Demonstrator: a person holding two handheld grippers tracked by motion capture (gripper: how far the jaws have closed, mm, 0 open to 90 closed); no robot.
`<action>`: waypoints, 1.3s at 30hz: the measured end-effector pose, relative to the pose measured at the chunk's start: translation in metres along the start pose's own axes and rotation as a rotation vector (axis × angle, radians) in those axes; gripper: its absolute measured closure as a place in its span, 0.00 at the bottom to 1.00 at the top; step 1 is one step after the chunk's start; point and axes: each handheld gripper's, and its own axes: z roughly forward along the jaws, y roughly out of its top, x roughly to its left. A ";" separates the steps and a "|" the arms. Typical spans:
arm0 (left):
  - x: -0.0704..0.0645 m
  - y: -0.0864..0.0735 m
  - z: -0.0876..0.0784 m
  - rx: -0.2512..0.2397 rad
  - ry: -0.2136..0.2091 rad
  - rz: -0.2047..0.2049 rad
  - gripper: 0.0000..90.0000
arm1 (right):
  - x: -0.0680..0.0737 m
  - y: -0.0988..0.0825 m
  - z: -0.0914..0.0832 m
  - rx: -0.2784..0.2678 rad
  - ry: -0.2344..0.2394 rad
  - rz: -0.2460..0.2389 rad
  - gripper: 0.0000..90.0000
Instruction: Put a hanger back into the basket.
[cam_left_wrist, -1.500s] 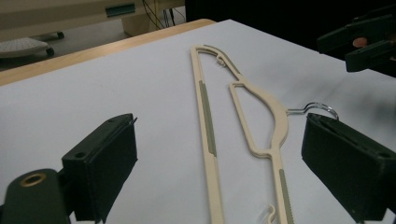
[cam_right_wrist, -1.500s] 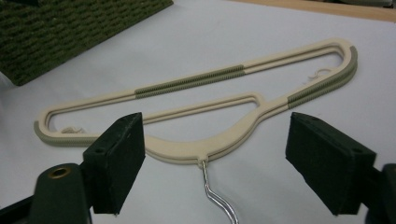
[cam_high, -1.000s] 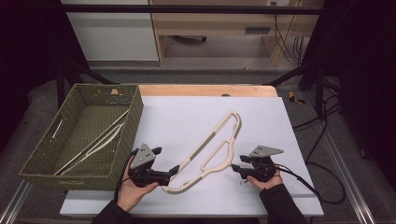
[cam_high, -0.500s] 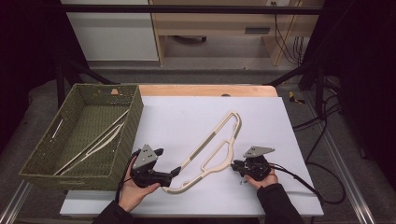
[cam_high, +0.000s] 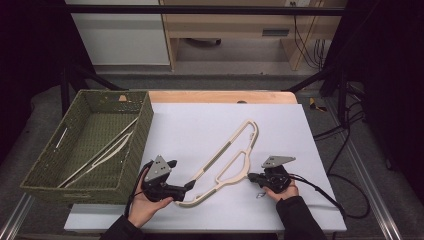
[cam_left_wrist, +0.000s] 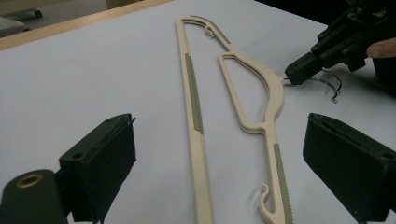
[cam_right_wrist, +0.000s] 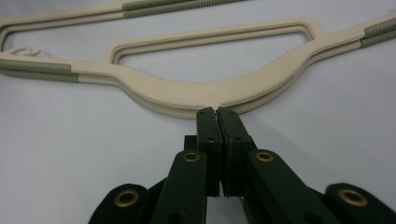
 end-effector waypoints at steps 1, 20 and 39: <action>0.000 0.000 0.000 0.000 -0.001 0.001 0.10 | 0.001 0.001 -0.001 -0.008 -0.001 0.009 0.98; -0.026 0.017 0.024 0.044 -0.055 0.063 0.11 | 0.007 0.015 -0.015 -0.010 -0.001 -0.020 0.99; -0.059 0.044 0.101 0.207 -0.149 0.147 0.20 | 0.014 0.023 -0.024 -0.016 -0.003 -0.043 0.99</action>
